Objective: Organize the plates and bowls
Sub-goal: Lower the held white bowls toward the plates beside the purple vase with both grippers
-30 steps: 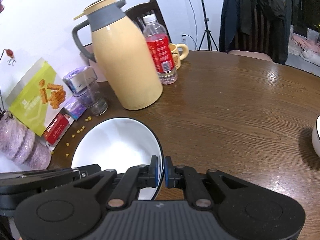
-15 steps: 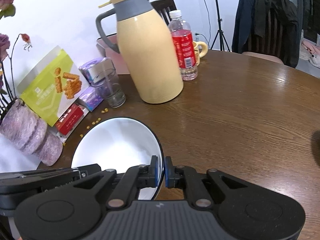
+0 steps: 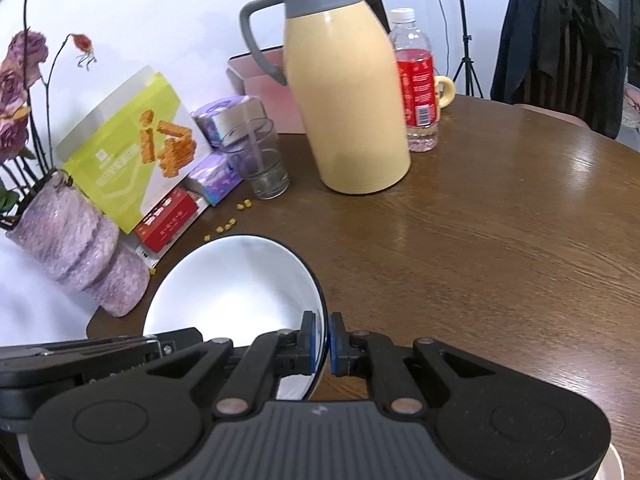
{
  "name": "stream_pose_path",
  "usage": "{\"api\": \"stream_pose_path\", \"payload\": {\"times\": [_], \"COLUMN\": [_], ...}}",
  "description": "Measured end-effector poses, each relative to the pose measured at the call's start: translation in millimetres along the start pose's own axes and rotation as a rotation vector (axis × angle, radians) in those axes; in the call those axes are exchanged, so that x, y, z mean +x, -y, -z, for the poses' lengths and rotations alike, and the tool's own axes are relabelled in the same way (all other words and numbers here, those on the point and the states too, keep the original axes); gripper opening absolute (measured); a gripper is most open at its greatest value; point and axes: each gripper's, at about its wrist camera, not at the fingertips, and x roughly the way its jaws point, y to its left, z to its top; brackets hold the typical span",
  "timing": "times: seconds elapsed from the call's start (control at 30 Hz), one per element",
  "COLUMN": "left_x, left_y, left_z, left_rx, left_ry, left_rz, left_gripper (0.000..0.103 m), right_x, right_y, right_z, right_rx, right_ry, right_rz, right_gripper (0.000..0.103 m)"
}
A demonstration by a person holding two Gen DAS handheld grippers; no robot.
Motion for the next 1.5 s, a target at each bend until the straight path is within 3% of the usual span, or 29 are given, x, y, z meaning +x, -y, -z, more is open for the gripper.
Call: {"api": "stream_pose_path", "payload": {"times": [0.73, 1.5], "left_x": [10, 46], "left_y": [-30, -43], "left_z": [7, 9], "left_rx": [-0.04, -0.038], "left_ry": [-0.013, -0.048], "left_rz": [-0.029, -0.024], "left_gripper": [0.007, 0.007], "right_x": [27, 61], "right_y": [-29, -35], "right_z": [10, 20], "right_rx": [-0.037, -0.054], "right_ry": [-0.047, -0.084], "right_rz": [-0.013, 0.025], "right_gripper": [0.006, 0.007]}}
